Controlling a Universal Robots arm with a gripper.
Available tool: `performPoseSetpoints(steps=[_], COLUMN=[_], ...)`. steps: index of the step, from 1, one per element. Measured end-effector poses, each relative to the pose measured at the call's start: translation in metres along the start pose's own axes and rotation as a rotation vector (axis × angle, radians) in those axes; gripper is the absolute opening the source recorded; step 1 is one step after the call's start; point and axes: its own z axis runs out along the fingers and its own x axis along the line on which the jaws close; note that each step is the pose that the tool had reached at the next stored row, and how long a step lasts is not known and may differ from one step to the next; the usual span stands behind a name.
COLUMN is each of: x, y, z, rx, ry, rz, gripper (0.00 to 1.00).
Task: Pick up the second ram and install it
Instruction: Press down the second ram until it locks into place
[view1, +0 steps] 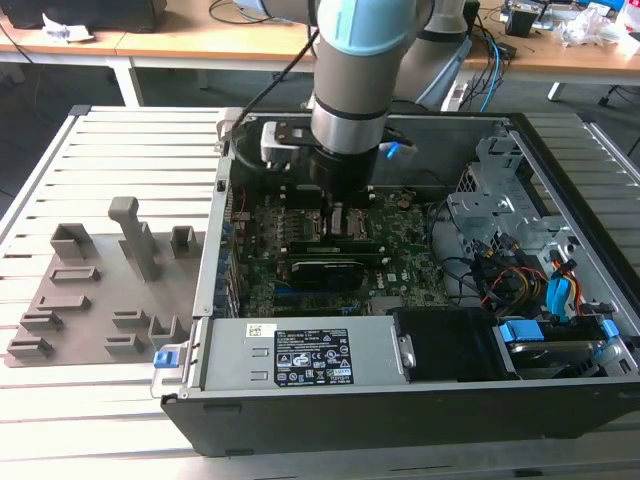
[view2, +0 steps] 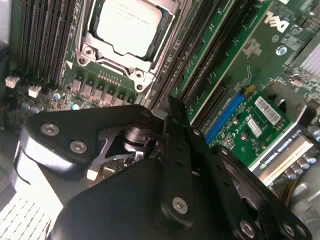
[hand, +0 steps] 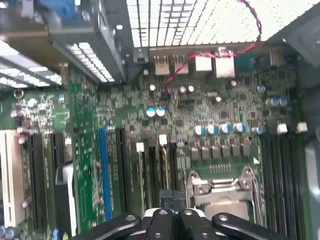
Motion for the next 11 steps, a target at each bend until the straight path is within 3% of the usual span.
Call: performPoseSetpoints(steps=[1,2,5,8,10,11], x=[0.0003,0.0003,-0.0004,-0.0017,-0.0024,-0.0026], y=[0.0003,0.0003,-0.0035,-0.0133,-0.014,-0.0144], z=[0.0053,0.0054,-0.0013,-0.0134,-0.0284,-0.0317], rx=[-0.0001,-0.0002,-0.0005,-0.0037,-0.0039,-0.004], ry=[-0.0001,0.0001,-0.0004,-0.0005,-0.0006,-0.0014], rz=[0.0,0.0,0.0,0.0,0.0,0.0], gripper=[0.11,0.11,0.11,0.11,0.11,0.11])
